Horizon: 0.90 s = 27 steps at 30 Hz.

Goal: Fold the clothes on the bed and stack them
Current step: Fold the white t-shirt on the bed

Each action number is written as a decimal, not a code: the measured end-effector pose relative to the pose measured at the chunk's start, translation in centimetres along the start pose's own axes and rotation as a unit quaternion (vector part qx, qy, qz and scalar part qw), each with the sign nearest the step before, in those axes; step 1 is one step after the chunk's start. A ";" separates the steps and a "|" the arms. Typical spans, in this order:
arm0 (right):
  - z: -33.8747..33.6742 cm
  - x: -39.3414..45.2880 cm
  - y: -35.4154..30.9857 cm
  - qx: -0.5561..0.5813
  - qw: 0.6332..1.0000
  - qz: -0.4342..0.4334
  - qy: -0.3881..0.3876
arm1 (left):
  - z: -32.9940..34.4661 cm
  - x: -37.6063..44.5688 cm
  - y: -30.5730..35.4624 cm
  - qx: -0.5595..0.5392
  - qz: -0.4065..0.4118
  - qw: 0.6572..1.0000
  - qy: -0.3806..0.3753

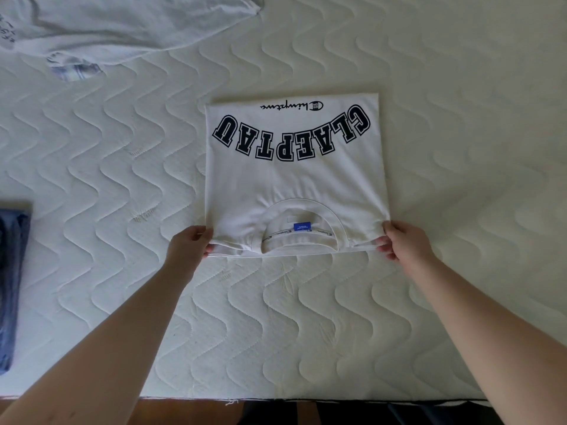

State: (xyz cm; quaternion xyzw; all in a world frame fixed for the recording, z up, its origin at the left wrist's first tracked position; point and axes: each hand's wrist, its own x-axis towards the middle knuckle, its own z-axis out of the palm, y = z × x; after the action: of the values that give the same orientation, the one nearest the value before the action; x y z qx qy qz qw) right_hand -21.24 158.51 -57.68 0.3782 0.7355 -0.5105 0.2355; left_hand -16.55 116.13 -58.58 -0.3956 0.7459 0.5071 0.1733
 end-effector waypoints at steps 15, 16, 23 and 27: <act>-0.2 0.7 0.1 -0.207 0.958 -0.147 0.132 | 0.7 0.6 0.1 0.159 0.020 0.983 0.093; -0.1 0.9 0.0 -0.208 0.960 -0.132 0.135 | 0.8 0.7 0.2 0.148 0.016 0.984 0.093; 0.1 1.9 -1.0 -0.199 0.975 -0.062 0.082 | 0.4 1.0 0.9 0.181 0.023 0.983 0.016; -0.1 2.1 -1.8 -0.223 0.973 -0.059 0.031 | 0.0 1.7 1.2 0.134 0.005 0.991 -0.015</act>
State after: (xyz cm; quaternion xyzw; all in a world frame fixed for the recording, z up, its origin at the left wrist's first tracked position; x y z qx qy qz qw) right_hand -23.91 158.94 -58.12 0.2877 0.8587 -0.3348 0.2605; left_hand -18.50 115.59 -58.96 -0.3574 0.8064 0.4095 0.2328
